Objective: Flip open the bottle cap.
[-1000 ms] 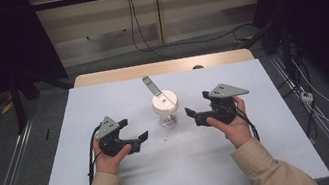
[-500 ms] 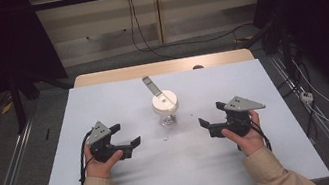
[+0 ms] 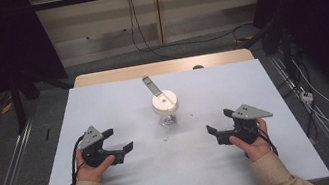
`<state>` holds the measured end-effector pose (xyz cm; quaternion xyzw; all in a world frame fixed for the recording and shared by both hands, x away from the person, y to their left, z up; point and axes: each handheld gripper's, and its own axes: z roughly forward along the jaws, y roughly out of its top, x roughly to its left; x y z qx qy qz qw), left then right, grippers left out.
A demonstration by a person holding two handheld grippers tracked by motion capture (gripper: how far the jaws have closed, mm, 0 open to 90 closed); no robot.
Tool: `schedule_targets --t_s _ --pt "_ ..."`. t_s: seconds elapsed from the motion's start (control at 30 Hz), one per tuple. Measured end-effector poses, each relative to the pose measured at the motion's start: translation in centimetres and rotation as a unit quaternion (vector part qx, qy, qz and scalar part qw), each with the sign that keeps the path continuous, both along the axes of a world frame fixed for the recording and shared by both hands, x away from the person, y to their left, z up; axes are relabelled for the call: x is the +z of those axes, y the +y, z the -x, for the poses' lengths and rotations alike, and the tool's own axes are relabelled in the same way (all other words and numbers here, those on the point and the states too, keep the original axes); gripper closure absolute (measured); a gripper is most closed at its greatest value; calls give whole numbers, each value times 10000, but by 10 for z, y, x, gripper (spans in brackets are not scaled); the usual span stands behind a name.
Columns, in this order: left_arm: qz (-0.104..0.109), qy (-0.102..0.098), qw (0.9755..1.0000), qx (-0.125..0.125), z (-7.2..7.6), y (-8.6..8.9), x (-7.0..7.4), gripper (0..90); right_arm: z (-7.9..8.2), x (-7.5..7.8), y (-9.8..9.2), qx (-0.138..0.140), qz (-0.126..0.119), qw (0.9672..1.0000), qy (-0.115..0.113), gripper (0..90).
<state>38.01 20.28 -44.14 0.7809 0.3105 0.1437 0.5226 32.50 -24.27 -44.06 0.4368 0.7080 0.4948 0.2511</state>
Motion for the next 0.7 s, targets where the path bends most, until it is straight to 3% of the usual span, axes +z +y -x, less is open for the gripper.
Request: schedule_targets --t_s 0.7 --pt "-83 91 9998 134 7 25 -3 50 15 -4 -13 -55 38 10000 -9 122"
